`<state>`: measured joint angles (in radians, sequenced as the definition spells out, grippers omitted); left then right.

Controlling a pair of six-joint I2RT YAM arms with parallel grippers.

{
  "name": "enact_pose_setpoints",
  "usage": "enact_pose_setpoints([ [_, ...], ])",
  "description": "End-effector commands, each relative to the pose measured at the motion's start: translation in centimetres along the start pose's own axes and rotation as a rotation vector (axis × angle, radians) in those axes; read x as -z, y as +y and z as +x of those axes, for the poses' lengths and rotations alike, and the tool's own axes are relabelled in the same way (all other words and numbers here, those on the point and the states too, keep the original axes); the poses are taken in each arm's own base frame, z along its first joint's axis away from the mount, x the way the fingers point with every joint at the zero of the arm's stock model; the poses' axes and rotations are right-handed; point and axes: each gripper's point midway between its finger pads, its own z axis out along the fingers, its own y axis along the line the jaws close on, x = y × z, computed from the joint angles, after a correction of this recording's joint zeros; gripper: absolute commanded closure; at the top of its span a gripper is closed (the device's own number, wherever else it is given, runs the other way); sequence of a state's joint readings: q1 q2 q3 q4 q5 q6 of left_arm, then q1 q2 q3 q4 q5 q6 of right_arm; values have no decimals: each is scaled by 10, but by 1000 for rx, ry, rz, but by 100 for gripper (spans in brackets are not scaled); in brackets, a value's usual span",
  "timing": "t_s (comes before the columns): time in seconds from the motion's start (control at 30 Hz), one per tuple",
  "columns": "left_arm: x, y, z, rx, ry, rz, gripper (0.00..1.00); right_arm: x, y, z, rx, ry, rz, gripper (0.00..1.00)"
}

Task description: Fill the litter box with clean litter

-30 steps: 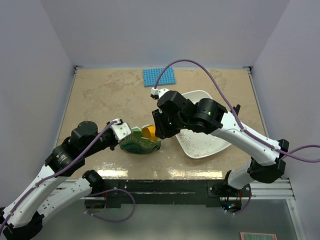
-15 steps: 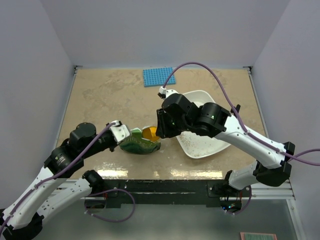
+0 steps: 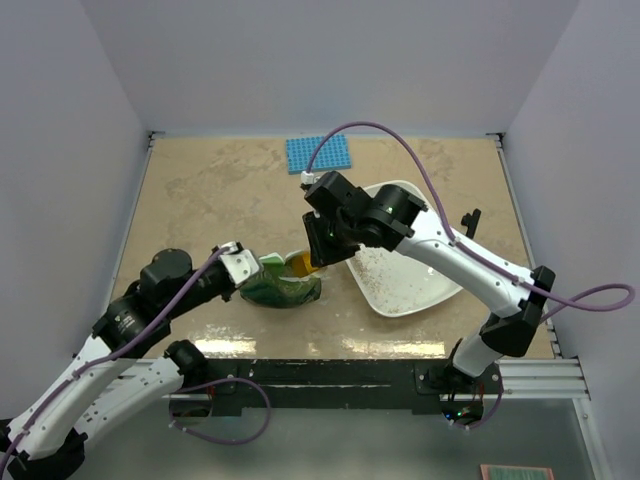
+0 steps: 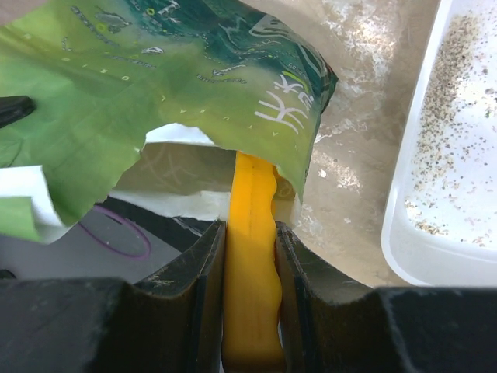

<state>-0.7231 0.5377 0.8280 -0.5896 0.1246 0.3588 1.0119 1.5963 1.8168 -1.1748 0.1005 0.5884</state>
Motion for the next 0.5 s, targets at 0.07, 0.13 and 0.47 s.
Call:
enact_pose_setpoints([
  [0.07, -4, 14, -38, -11, -136, -49, 100, -30, -26, 0, 48, 61, 37, 100],
  [0.13, -7, 15, -37, -10, -130, -53, 100, -44, -30, 6, 41, 89, 12, 100],
  [0.47, -35, 15, -28, -5, -86, -39, 100, -96, -58, 42, -47, 163, -146, 100],
])
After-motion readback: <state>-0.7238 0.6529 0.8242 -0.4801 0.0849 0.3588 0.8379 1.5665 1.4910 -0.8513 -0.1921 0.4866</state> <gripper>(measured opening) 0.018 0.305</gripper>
